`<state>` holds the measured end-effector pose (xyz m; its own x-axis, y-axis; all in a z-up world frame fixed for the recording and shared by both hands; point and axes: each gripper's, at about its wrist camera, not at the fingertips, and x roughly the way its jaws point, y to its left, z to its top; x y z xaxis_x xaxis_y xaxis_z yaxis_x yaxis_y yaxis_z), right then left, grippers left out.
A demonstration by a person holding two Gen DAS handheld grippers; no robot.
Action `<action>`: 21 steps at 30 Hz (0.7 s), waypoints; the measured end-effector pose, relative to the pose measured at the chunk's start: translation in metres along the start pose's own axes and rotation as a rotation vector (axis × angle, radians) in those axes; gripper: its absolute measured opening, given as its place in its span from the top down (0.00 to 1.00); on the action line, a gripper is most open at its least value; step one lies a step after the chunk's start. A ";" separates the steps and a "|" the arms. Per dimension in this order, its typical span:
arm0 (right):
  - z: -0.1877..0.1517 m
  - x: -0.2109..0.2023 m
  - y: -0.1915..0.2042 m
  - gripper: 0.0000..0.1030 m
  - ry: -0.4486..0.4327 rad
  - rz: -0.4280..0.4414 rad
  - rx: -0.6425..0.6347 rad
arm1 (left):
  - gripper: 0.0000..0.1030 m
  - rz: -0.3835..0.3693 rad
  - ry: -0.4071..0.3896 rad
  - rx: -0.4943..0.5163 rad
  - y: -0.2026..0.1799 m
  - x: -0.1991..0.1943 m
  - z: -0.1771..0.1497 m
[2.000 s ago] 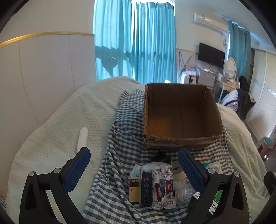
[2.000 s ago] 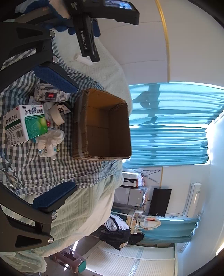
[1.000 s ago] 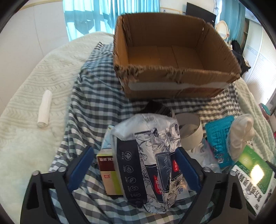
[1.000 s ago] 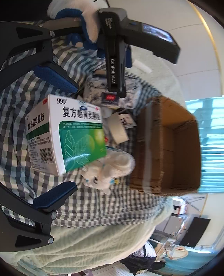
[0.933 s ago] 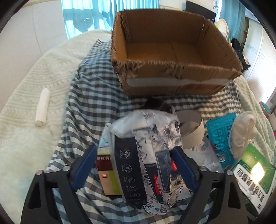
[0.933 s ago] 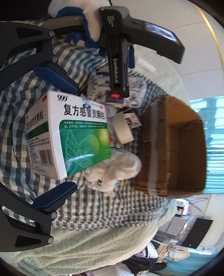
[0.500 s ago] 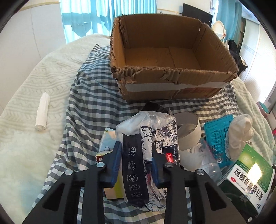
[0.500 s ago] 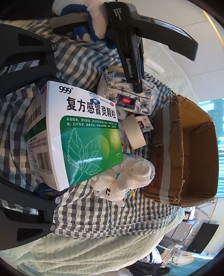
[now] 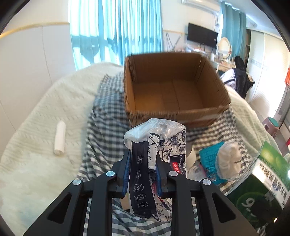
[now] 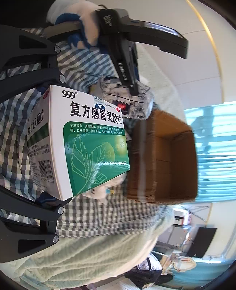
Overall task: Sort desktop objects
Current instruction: 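Carry both held items over the cardboard box and open both grippers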
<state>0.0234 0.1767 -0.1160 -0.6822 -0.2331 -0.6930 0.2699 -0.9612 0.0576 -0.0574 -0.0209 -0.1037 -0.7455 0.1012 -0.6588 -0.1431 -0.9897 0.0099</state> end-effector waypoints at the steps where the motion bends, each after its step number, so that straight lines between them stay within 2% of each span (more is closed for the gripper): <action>1: 0.002 -0.006 0.000 0.24 -0.019 -0.004 -0.001 | 0.77 -0.001 -0.016 0.000 -0.001 -0.006 0.002; 10: 0.017 -0.066 0.012 0.24 -0.256 -0.003 0.011 | 0.77 0.002 -0.132 0.001 0.000 -0.055 0.018; 15: 0.023 -0.087 0.017 0.24 -0.343 -0.037 0.017 | 0.77 -0.016 -0.213 -0.010 0.001 -0.087 0.029; 21: 0.051 -0.109 0.019 0.24 -0.446 -0.056 0.033 | 0.77 -0.043 -0.342 0.010 0.002 -0.124 0.048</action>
<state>0.0681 0.1763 -0.0028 -0.9233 -0.2148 -0.3183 0.2075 -0.9766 0.0572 0.0040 -0.0305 0.0143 -0.9136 0.1723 -0.3683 -0.1838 -0.9830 -0.0041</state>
